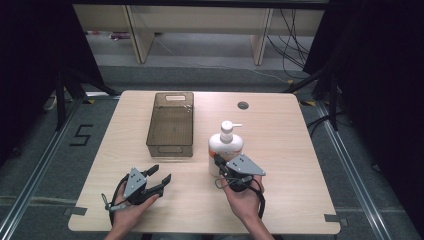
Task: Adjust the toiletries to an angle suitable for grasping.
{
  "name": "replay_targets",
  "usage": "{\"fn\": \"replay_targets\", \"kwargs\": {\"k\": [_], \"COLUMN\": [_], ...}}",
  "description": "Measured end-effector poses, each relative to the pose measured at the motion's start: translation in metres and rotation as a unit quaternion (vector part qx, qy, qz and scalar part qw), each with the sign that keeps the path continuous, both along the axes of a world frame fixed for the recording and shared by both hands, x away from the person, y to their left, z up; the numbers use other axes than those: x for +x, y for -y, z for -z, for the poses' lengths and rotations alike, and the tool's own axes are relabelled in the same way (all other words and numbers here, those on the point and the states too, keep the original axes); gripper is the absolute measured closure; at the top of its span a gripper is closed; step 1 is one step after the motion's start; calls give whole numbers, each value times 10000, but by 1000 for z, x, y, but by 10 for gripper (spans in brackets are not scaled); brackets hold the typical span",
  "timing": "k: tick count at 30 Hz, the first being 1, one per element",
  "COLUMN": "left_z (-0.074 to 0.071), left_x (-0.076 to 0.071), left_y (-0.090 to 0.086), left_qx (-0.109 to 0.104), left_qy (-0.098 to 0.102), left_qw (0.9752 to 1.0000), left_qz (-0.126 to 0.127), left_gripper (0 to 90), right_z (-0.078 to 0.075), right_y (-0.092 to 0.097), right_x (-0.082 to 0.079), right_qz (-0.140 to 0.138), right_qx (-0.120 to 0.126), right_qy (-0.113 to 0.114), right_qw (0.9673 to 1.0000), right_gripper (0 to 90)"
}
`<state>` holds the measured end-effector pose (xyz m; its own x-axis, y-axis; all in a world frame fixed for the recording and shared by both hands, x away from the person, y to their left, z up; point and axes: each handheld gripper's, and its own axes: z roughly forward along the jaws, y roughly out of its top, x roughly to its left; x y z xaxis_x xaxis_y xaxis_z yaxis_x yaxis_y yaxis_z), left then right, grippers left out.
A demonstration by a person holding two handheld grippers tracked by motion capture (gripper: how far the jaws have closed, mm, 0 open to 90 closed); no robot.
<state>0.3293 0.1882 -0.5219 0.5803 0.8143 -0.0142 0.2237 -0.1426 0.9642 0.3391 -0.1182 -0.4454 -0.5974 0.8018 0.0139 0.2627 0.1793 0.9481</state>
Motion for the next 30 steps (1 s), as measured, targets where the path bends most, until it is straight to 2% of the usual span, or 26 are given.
{"fn": "replay_targets", "kwargs": {"k": [3, 4, 5, 7, 8, 9, 11, 14, 15, 17, 18, 19, 20, 21, 22, 23, 24, 25, 26, 30], "left_z": [0, 0, 0, -1, -2, -4, -8, -13, -14, -17, -17, -18, -18, -19, -19, -21, -21, -23, -26, -36], "left_x": [0, 0, 0, 0, 0, 0, 1, 1, 2, 1, 1, 1, 1, 1, 2, 1, 1, 1, 0, -2], "left_y": [0, 1, 1, 2, 2, 2, 3, 7, 9, 10, 11, 11, 11, 11, 11, 11, 11, 13, 14, 21], "left_qx": [-15, -33, -53, -97, -119, -150, -211, -294, -377, -332, -332, -337, -354, -359, -420, -398, -405, -425, -389, -381], "left_qy": [-22, -38, -52, -88, -60, -47, -23, 0, 30, -2, 3, 18, 24, 3, 28, -9, 5, 10, -3, 114], "left_qw": [10000, 10000, 10000, 9999, 9999, 9999, 9998, 9996, 9992, 9994, 9994, 9994, 9993, 9993, 9991, 9992, 9992, 9991, 9992, 9992], "left_qz": [5, 10, 17, 22, 30, 3, 7, 55, 104, 125, 132, 120, 97, 71, 72, 0, -12, -6, -26, -51], "left_gripper": [407, 406, 403, 396, 391, 388, 382, 375, 373, 370, 369, 369, 368, 368, 367, 367, 367, 366, 365, 362], "right_z": [-1, -1, -3, -6, -8, -9, -11, -9, -7, -1, 3, 5, 12, 14, 18, 20, 23, 25, 27, 32], "right_y": [1, 1, 3, 6, 11, 14, 26, 54, 62, 79, 92, 100, 110, 119, 125, 130, 135, 139, 143, 149], "right_x": [0, -1, -3, -9, -14, -17, -24, -32, -34, -36, -39, -40, -39, -42, -42, -43, -44, -43, -43, -39], "right_qz": [-22, -75, -61, -221, -223, -257, -194, 44, 143, 369, 582, 706, 788, 893, 1032, 1082, 1201, 1186, 1212, 1277], "right_qx": [-39, 36, -1, 93, 54, 75, 15, 86, 172, 186, 186, 127, 253, 276, 325, 291, 383, 296, 351, 433], "right_qy": [131, 47, 108, 86, 155, 101, 229, 281, 197, 129, 23, 68, 91, -73, -65, -186, -222, -120, -193, -219], "right_qw": [9999, 10000, 9999, 9997, 9996, 9996, 9995, 9996, 9996, 9991, 9981, 9974, 9965, 9956, 9941, 9935, 9918, 9924, 9918, 9906], "right_gripper": [885, 869, 841, 791, 759, 733, 699, 657, 650, 641, 640, 640, 640, 640, 640, 640, 639, 639, 639, 629]}}
